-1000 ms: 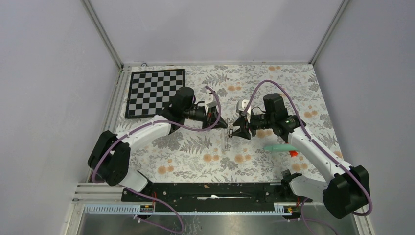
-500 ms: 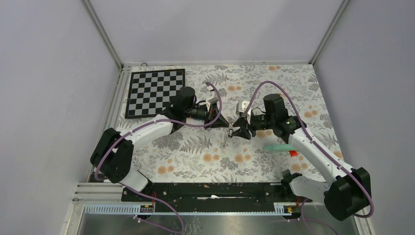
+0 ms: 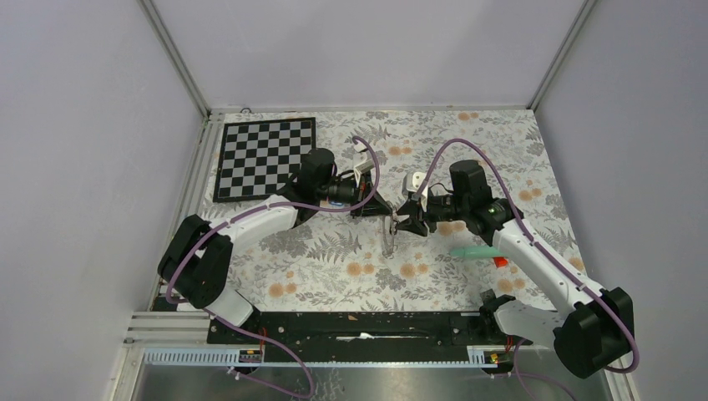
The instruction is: Put the keys on the keyring
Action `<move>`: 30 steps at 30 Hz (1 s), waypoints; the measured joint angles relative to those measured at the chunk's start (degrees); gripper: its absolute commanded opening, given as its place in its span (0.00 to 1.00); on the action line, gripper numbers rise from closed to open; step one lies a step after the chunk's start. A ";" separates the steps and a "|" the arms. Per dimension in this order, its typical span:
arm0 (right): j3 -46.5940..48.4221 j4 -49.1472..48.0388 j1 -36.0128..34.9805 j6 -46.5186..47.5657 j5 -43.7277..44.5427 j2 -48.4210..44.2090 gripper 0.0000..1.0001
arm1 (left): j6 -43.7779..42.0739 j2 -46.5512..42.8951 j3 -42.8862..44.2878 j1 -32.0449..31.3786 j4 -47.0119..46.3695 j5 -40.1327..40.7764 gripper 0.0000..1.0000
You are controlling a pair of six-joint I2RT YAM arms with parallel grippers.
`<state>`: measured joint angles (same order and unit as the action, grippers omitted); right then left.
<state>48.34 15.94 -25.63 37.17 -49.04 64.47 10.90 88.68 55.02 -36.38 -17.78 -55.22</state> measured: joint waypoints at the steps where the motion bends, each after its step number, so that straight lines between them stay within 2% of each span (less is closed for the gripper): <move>1: 0.00 -0.02 0.00 0.07 0.11 -0.13 0.43 | 0.13 0.00 0.00 0.00 0.00 0.02 0.00; 5: 0.00 -0.20 0.00 0.02 0.39 -0.24 0.27 | 0.17 0.00 0.00 0.00 -0.11 0.04 0.00; 15: 0.00 -0.85 -0.33 -1.20 0.35 -0.24 0.00 | 0.11 0.04 0.00 0.22 -0.28 0.68 0.00; 23: 0.00 -1.44 -0.31 -1.27 0.59 -0.24 0.00 | -2.10 0.42 0.17 0.22 1.62 0.46 0.00; 30: 0.00 -1.36 -0.31 -1.31 0.57 -0.24 0.00 | -10.49 0.44 1.55 0.13 6.82 0.39 0.00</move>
<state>48.34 14.59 -25.93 35.86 -48.47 64.23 0.40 89.12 56.58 -36.25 -10.96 -54.83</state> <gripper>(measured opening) 0.015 0.010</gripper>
